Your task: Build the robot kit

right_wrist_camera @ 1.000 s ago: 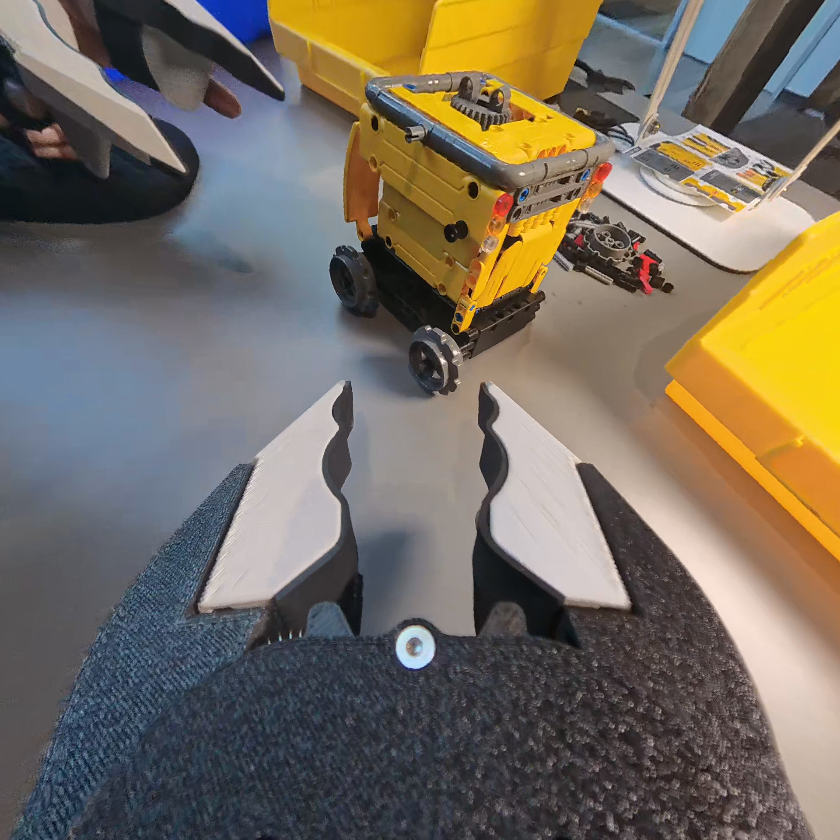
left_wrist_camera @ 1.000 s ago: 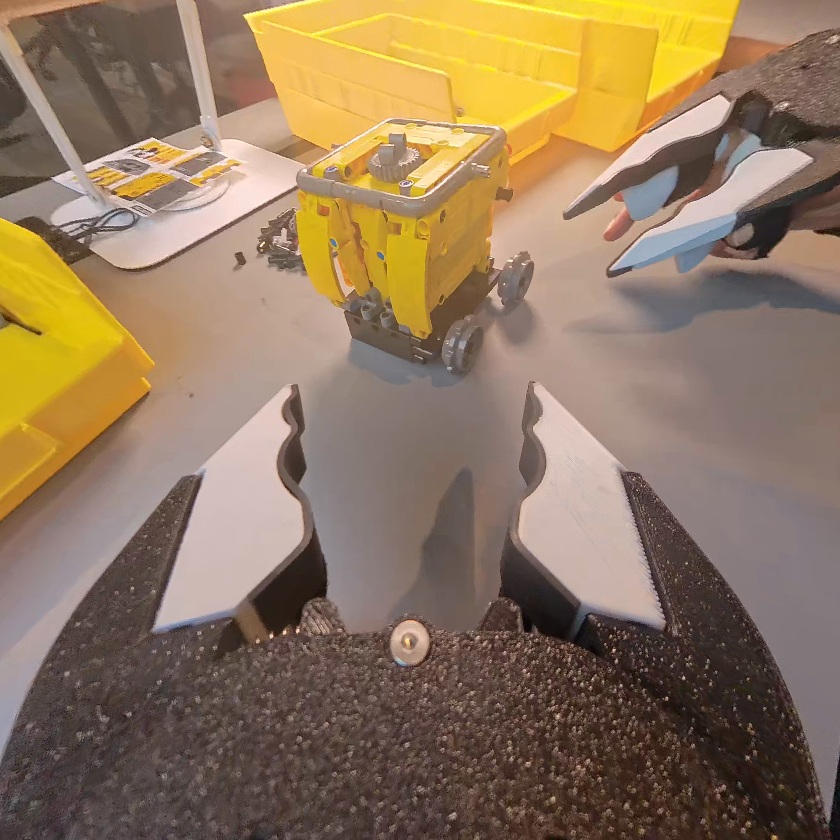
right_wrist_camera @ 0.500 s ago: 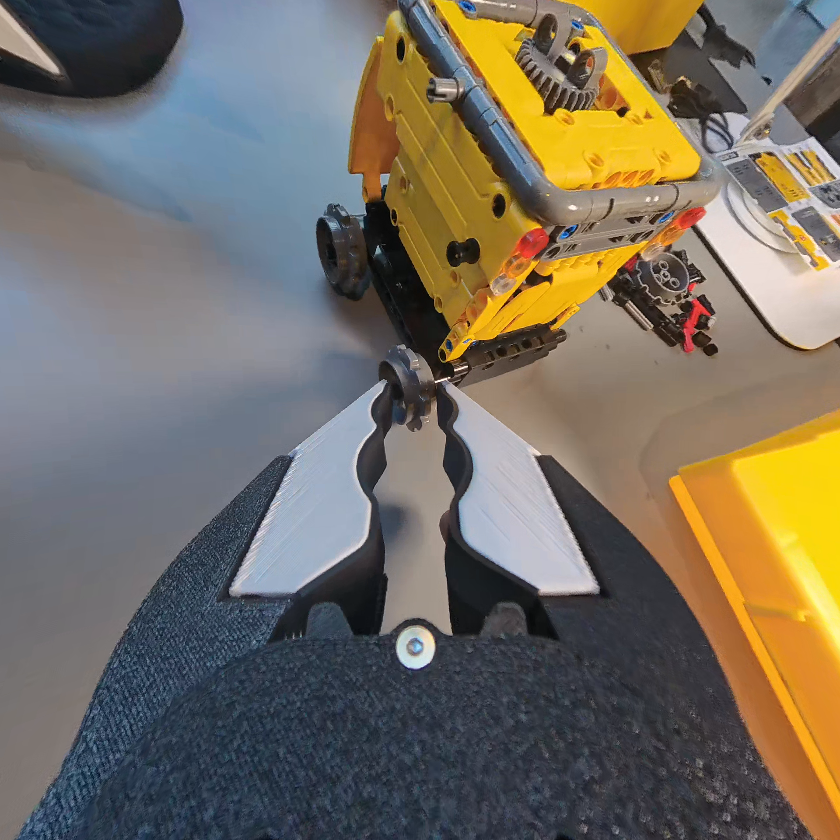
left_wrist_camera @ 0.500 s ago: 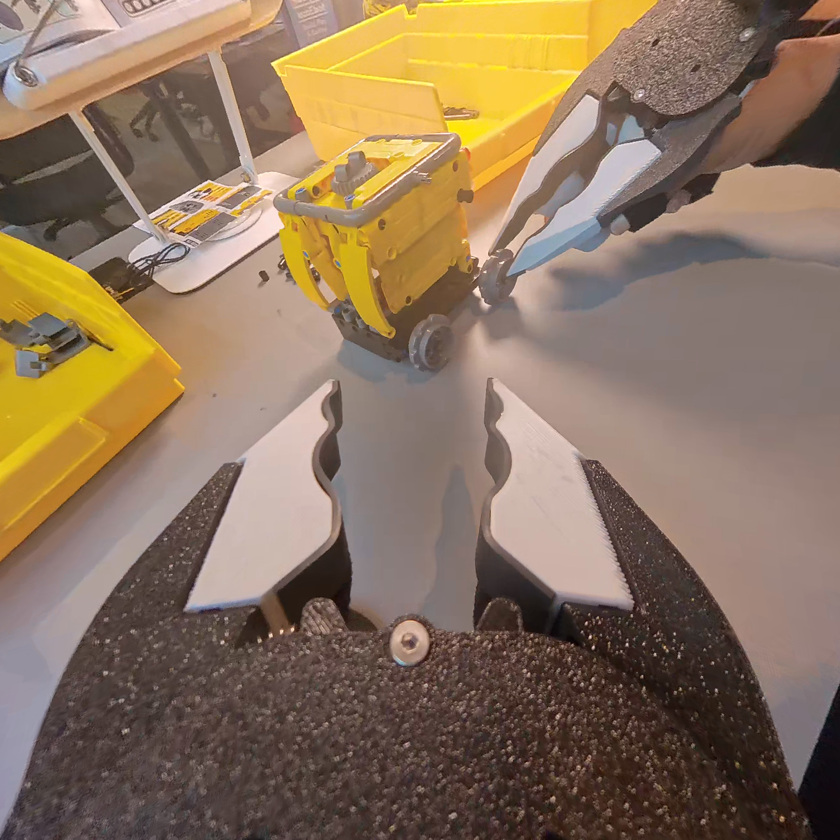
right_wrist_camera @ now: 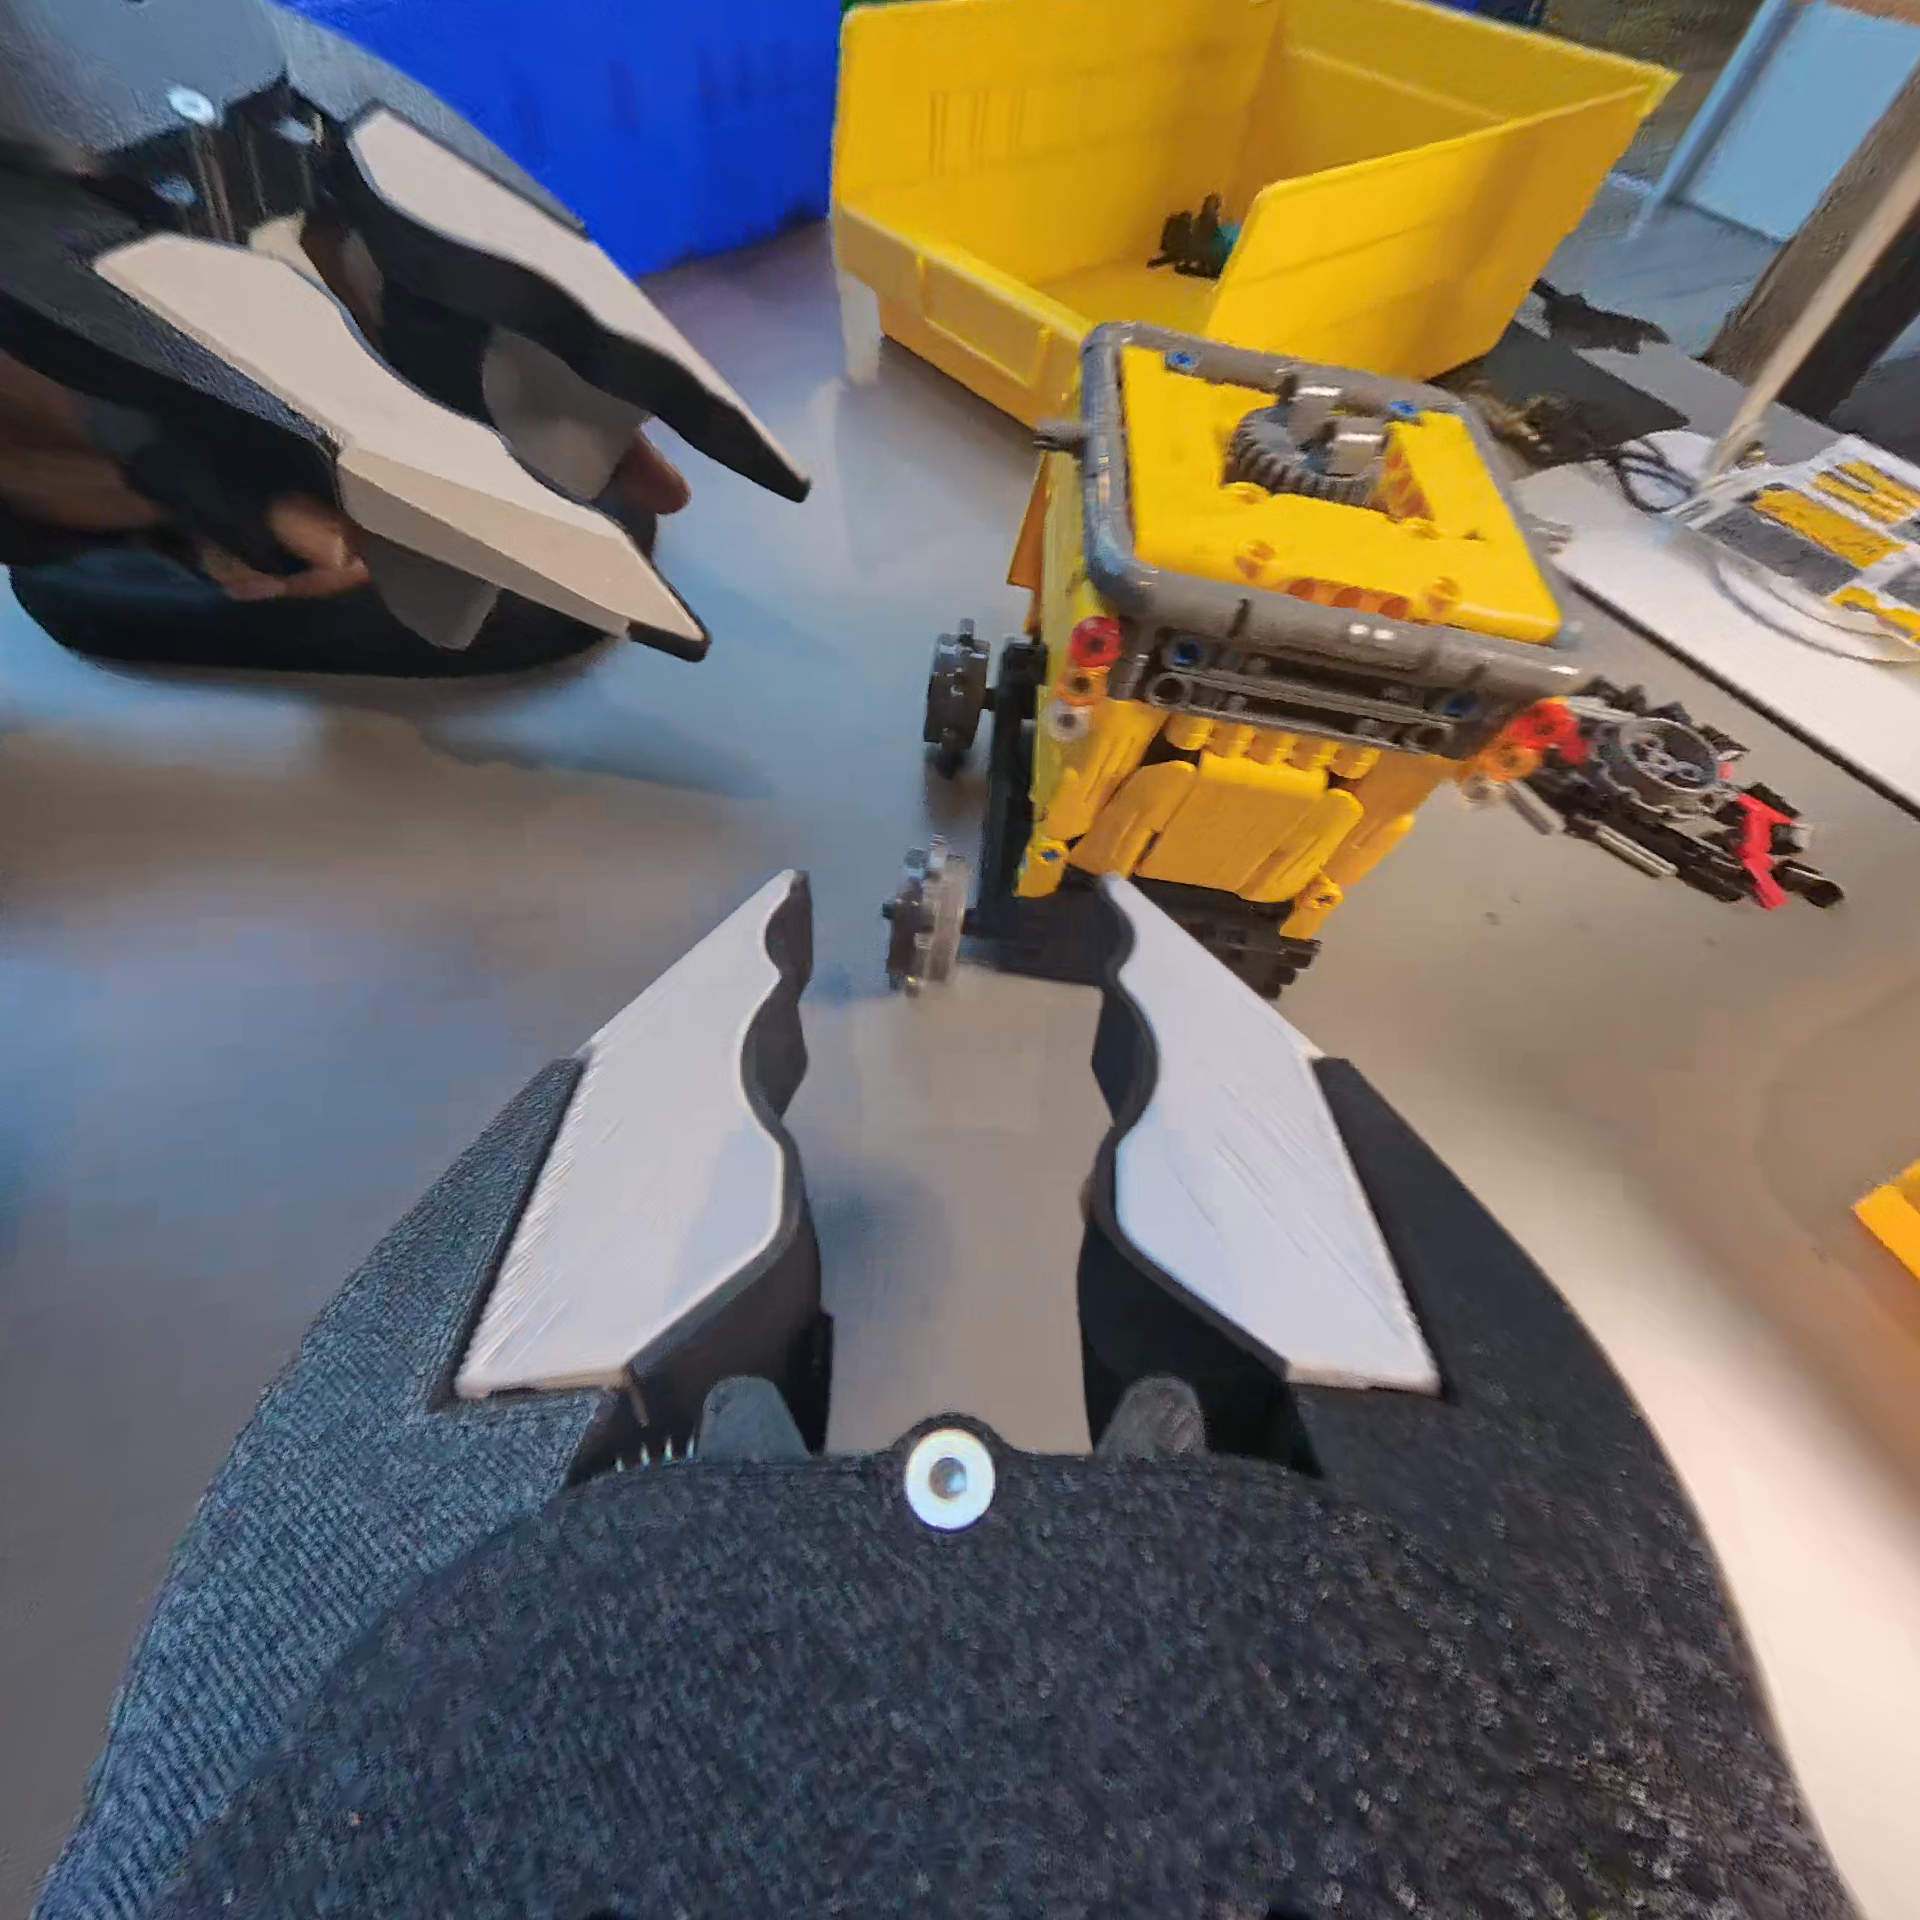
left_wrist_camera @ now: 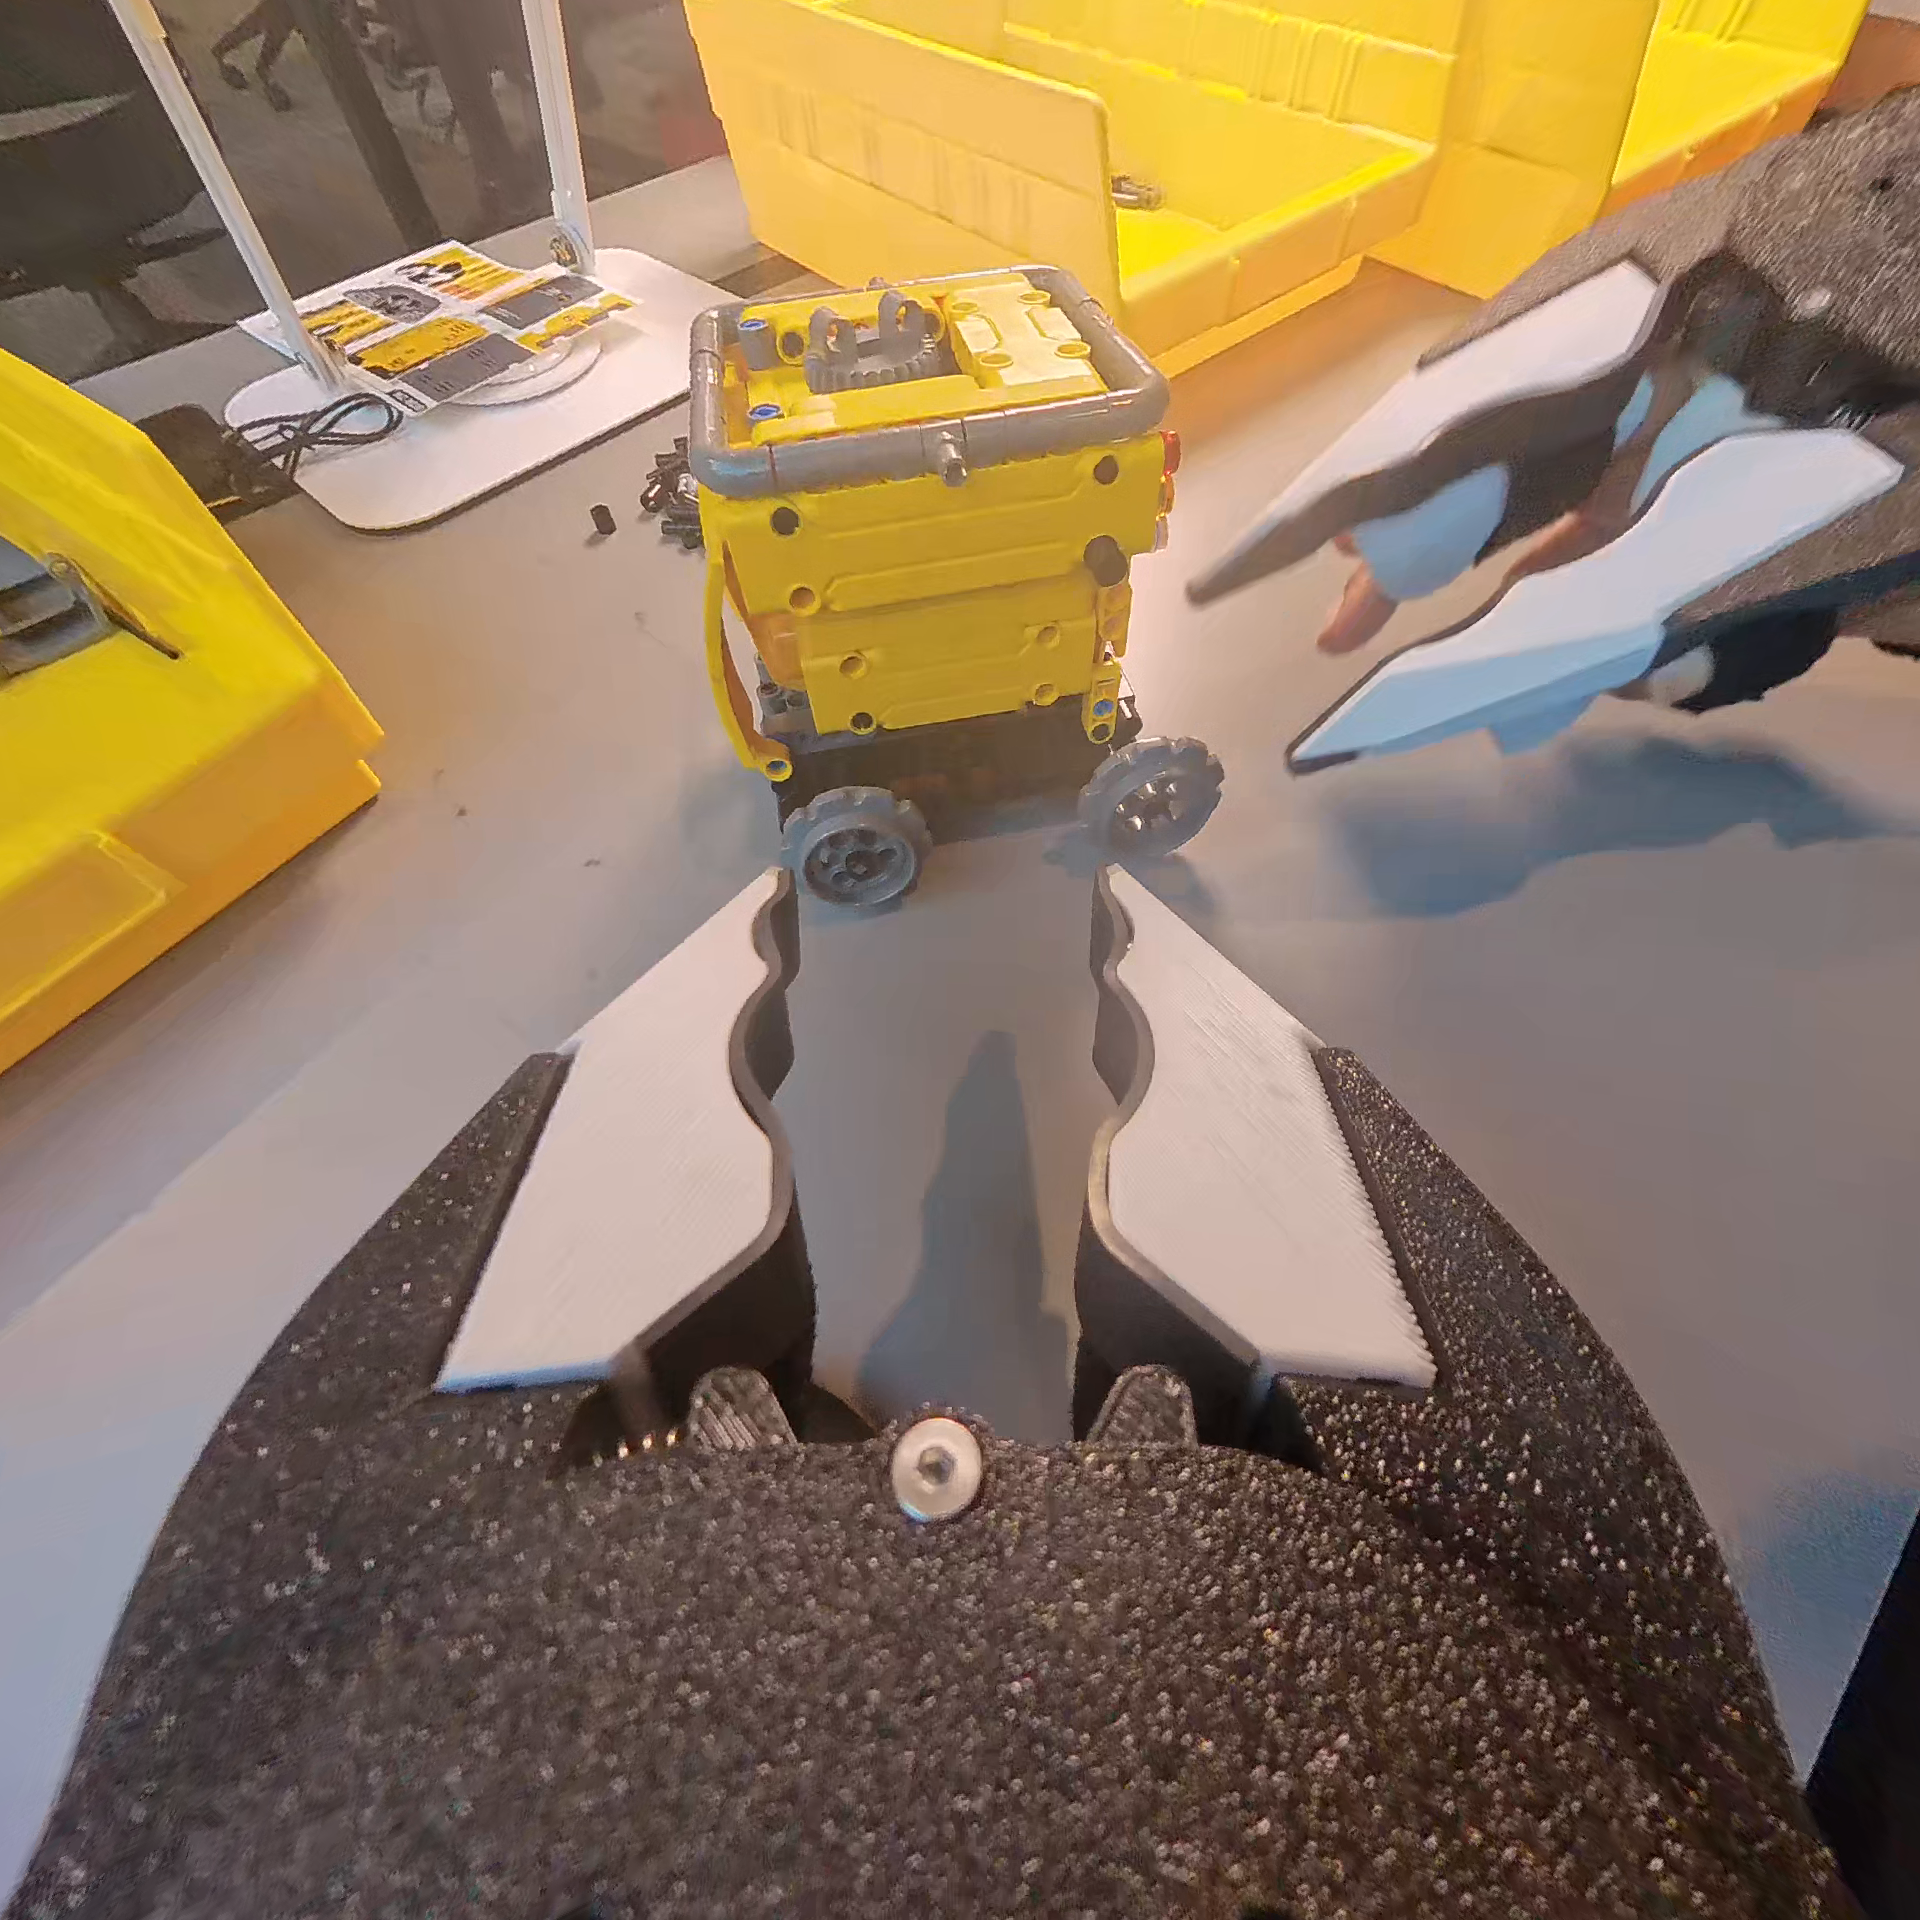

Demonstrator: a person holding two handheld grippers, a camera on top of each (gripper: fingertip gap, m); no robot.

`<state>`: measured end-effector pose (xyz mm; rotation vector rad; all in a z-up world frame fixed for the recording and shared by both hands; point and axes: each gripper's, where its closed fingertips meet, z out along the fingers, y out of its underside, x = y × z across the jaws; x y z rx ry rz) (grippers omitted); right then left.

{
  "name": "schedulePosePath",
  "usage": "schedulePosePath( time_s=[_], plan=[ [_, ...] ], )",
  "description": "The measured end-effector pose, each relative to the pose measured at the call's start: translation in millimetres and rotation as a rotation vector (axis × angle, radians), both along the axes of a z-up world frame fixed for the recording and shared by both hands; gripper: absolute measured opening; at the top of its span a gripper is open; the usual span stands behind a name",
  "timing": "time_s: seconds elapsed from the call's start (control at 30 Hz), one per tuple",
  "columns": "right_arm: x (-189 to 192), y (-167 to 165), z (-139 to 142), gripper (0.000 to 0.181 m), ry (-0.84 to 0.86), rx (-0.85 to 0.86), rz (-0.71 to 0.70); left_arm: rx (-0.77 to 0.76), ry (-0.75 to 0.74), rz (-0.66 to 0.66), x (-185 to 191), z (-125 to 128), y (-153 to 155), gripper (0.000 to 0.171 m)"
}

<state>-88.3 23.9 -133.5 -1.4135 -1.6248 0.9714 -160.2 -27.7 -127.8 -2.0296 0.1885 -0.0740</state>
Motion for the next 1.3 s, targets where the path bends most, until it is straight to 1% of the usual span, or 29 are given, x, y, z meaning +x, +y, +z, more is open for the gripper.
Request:
schedulePosePath(
  time_s=[0.1, 0.17, 0.23, 0.33, 0.4, 0.43, 0.47, 0.5, 0.53, 0.57, 0.63, 0.73, 0.8, 0.87, 1.0, 1.07, 1.13, 1.23, 1.3],
  plan=[
    [11.2, 28.9, 5.5, 0.076, 0.012, -0.008, -0.088, -0.012, -0.010, 0.006, -2.7, -1.3, 0.9, 0.056],
    [8.7, 43.6, 5.9, 0.086, 0.015, -0.052, -0.132, -0.011, -0.002, 0.003, -5.6, 0.2, 4.8, 0.058],
    [-2.0, 47.9, 6.1, 0.097, 0.005, -0.076, -0.131, -0.008, 0.034, -0.002, -11.8, 3.0, 10.7, 0.060],
    [-26.3, 50.8, 2.4, 0.111, -0.024, -0.062, -0.115, -0.012, 0.074, 0.000, -23.2, 6.5, 17.0, 0.064],
    [-41.8, 52.7, -5.4, 0.118, -0.058, -0.055, -0.114, 0.001, 0.061, -0.002, -28.9, 8.9, 18.4, 0.064],
    [-48.1, 53.0, -8.8, 0.119, -0.068, -0.049, -0.114, 0.012, 0.018, -0.018, -27.9, 10.8, 18.2, 0.064],
    [-53.0, 54.9, -11.5, 0.114, -0.069, -0.041, -0.120, 0.031, -0.062, -0.047, -23.1, 15.4, 17.5, 0.064],
    [-55.9, 59.3, -13.6, 0.103, -0.065, -0.027, -0.133, 0.056, -0.154, -0.076, -18.4, 22.4, 16.2, 0.063],
    [-58.1, 61.1, -12.9, 0.100, -0.045, -0.016, -0.115, 0.079, -0.221, -0.090, -17.1, 29.1, 15.0, 0.061],
    [-58.9, 60.6, -12.5, 0.099, -0.038, -0.026, -0.074, 0.097, -0.243, -0.092, -19.3, 33.2, 14.1, 0.061],
    [-57.5, 62.0, -13.2, 0.099, -0.066, -0.026, 0.038, 0.109, -0.204, -0.091, -25.6, 34.9, 13.0, 0.061],
    [-56.1, 69.7, -13.8, 0.098, -0.098, -0.012, 0.235, 0.094, -0.157, -0.139, -26.5, 31.2, 18.4, 0.065],
    [-57.1, 74.7, -14.4, 0.099, -0.112, -0.003, 0.321, 0.069, -0.133, -0.185, -25.9, 27.9, 28.4, 0.070],
    [-59.1, 78.6, -16.1, 0.100, -0.133, 0.003, 0.372, 0.046, -0.078, -0.216, -29.3, 25.7, 41.1, 0.075],
    [-60.2, 93.9, -16.9, 0.100, -0.176, 0.085, 0.305, -0.005, 0.070, -0.304, -31.6, 14.7, 63.6, 0.088],
    [-54.2, 104.0, -12.5, 0.097, -0.166, 0.135, 0.242, -0.028, 0.101, -0.347, -31.4, 4.2, 71.7, 0.090],
    [-44.9, 110.0, -4.7, 0.087, -0.132, 0.139, 0.189, -0.040, 0.081, -0.361, -31.8, -5.8, 77.0, 0.090],
    [-31.7, 117.2, 0.5, 0.071, -0.094, 0.120, 0.100, 0.003, 0.014, -0.355, -26.3, -7.9, 79.0, 0.083],
    [-26.6, 114.9, -0.1, 0.061, -0.071, 0.111, 0.068, 0.004, 0.007, -0.346, -22.7, -9.8, 77.8, 0.080]
  ],
)
